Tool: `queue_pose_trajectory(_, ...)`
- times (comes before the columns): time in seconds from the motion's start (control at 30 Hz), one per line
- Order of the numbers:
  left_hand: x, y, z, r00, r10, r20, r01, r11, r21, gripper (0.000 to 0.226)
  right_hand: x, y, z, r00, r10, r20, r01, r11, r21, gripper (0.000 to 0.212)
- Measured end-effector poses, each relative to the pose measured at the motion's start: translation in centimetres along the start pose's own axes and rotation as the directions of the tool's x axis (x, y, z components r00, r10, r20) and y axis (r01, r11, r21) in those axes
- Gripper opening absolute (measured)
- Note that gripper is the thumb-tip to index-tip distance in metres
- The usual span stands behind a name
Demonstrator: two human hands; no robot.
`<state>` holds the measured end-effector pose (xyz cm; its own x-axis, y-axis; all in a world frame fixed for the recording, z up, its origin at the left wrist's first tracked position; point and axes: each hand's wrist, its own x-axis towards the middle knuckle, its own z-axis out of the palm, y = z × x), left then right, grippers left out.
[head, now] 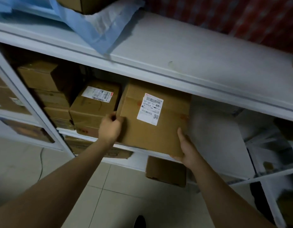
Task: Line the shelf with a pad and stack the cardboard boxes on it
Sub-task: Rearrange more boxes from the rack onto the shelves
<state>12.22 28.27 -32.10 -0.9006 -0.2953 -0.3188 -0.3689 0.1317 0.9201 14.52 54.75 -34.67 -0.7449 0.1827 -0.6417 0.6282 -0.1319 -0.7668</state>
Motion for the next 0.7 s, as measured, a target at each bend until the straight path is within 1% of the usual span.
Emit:
queue_pose_trajectory(0.07,1.5,1.3,-0.7,0.997,0.037,-0.065,-0.041,0.997,-0.065,0.047,1.4,-1.7,1.6,0.997,-0.028,0.067,0.027,1.0,0.012,0.078)
queue_pose_trajectory(0.13,3.0,2.6,-1.7,0.987,0.057,-0.151,-0.077,0.989,-0.13,0.046,2.6,-3.5,4.0,0.996,-0.029,0.088,0.028,1.0,0.011,0.071)
queue_pose_trajectory(0.2,4.3,3.5,-2.9,0.974,0.048,-0.223,-0.091,0.977,-0.191,0.045,3.4,-5.1,6.9,0.996,-0.032,0.084,0.032,0.999,-0.007,0.074)
queue_pose_trajectory(0.3,6.6,3.6,-5.0,0.942,0.02,-0.335,-0.101,0.968,-0.228,0.049,4.4,-7.6,11.5,0.993,-0.013,0.119,0.02,0.999,-0.051,0.087)
queue_pose_trajectory(0.4,8.4,2.6,-7.0,0.889,-0.054,-0.456,-0.067,0.967,-0.245,0.054,5.2,-8.7,15.1,0.994,0.008,0.105,0.003,0.994,-0.105,0.084)
queue_pose_trajectory(0.47,9.3,1.5,-8.0,0.87,-0.119,-0.478,-0.02,0.961,-0.274,0.053,5.8,-8.5,16.9,0.994,0.054,0.099,-0.041,0.991,-0.127,0.088)
queue_pose_trajectory(0.53,9.7,0.5,-8.6,0.865,-0.165,-0.473,0.017,0.953,-0.302,0.052,6.1,-8.0,18.0,0.99,0.091,0.108,-0.075,0.987,-0.143,0.084)
queue_pose_trajectory(0.6,9.9,0.1,-8.9,0.861,-0.179,-0.475,0.023,0.949,-0.314,0.053,6.2,-7.5,18.5,0.985,0.12,0.124,-0.101,0.984,-0.148,0.078)
queue_pose_trajectory(0.7,10.4,0.1,-9.4,0.865,-0.163,-0.475,-0.013,0.939,-0.344,0.058,6.2,-6.9,19.4,0.984,0.126,0.128,-0.113,0.988,-0.106,0.078)
